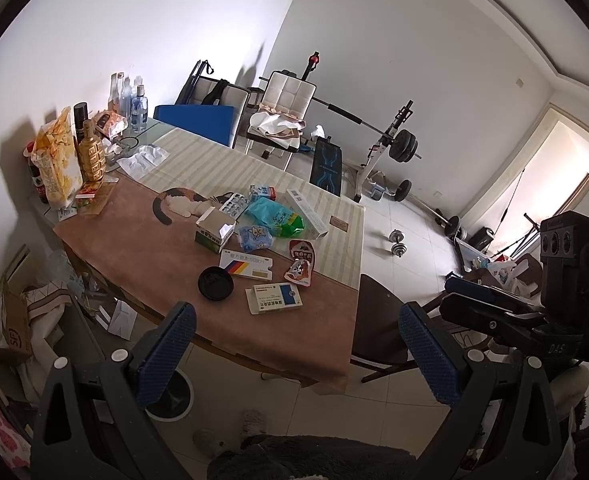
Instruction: Collect trash
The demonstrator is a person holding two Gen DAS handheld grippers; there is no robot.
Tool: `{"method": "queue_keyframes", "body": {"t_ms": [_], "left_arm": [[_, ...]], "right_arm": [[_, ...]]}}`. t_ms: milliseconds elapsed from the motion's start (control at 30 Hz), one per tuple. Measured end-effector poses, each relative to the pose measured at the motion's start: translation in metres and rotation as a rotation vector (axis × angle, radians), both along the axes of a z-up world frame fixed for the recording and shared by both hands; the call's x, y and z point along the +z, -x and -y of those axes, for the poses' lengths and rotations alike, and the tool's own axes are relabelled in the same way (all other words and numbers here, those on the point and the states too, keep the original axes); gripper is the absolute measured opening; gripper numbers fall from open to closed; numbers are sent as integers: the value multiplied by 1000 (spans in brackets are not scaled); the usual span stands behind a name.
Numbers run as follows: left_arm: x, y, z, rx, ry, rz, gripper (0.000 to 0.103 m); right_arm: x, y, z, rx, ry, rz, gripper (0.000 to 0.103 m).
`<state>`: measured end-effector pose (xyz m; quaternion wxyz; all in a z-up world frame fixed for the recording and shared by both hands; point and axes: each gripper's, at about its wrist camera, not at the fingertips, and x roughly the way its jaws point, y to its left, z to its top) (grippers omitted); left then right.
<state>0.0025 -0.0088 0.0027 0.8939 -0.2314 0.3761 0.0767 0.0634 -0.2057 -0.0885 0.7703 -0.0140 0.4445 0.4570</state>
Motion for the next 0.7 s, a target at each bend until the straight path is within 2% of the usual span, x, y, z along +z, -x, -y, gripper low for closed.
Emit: {"method": "queue_keyframes", "body": {"t_ms": [700], "left_arm": [[5, 3, 3, -2, 19, 8, 103]], "right_arm": [[-1, 5, 5, 8, 0, -1, 103]]}}
